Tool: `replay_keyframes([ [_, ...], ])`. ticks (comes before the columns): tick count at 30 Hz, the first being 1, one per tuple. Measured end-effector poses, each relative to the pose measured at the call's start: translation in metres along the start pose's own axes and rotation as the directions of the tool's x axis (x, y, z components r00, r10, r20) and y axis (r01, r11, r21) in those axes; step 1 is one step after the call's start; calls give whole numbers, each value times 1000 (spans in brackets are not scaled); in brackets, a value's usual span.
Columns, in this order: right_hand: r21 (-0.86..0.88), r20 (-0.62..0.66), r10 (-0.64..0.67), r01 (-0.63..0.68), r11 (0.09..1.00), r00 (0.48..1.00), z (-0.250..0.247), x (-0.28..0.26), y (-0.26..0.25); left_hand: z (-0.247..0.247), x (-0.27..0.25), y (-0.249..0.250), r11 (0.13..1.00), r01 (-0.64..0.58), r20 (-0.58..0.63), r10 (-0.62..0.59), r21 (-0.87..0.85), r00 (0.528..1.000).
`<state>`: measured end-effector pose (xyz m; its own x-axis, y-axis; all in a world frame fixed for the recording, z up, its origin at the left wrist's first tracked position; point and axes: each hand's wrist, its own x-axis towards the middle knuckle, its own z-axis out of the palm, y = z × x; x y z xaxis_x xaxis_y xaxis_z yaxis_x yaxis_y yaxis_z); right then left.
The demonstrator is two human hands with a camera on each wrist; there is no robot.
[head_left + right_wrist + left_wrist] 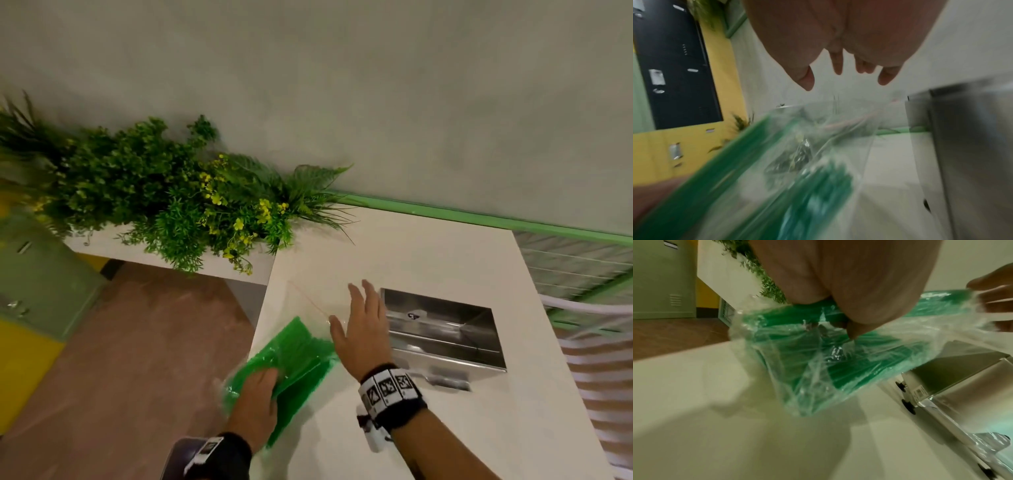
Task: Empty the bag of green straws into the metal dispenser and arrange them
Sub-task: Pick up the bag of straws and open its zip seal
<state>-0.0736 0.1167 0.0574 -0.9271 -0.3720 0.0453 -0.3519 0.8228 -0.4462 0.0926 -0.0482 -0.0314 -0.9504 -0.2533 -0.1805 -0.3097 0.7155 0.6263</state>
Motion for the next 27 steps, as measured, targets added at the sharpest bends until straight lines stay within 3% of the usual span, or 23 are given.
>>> replay_keyframes([
  [1,-11,95,82,-81,997,992,-8,11,-5,-3,-3,-4,1000,-4,-18,4,2,1000],
  [3,38,361,179,-207,978,915,-24,25,-12,-10,-5,-10,1000,2,-39,-1,14,999],
  [5,99,506,118,-194,976,855,-36,25,-16,-15,-6,-14,999,23,-47,-21,42,999],
  [9,213,467,64,-182,960,882,-56,10,-21,-25,1,3,998,-56,-35,56,17,998],
  [12,342,372,40,-177,923,927,-80,0,-23,-53,3,40,996,-88,151,87,0,985],
  [15,460,317,54,-203,864,947,-104,-8,-19,-93,3,88,959,-124,65,145,-253,987],
  [17,500,293,53,-200,842,955,-117,-14,-16,-116,4,132,829,-87,19,116,-552,993],
  [19,523,276,30,-176,834,961,-126,-23,-15,-124,7,172,717,-24,5,39,-696,999],
  [23,557,191,27,-131,820,981,-128,-35,-9,-113,10,215,779,23,-77,-92,-626,993],
  [27,575,185,17,-122,809,983,-128,-41,1,-107,4,230,719,105,-34,-176,-688,984],
])
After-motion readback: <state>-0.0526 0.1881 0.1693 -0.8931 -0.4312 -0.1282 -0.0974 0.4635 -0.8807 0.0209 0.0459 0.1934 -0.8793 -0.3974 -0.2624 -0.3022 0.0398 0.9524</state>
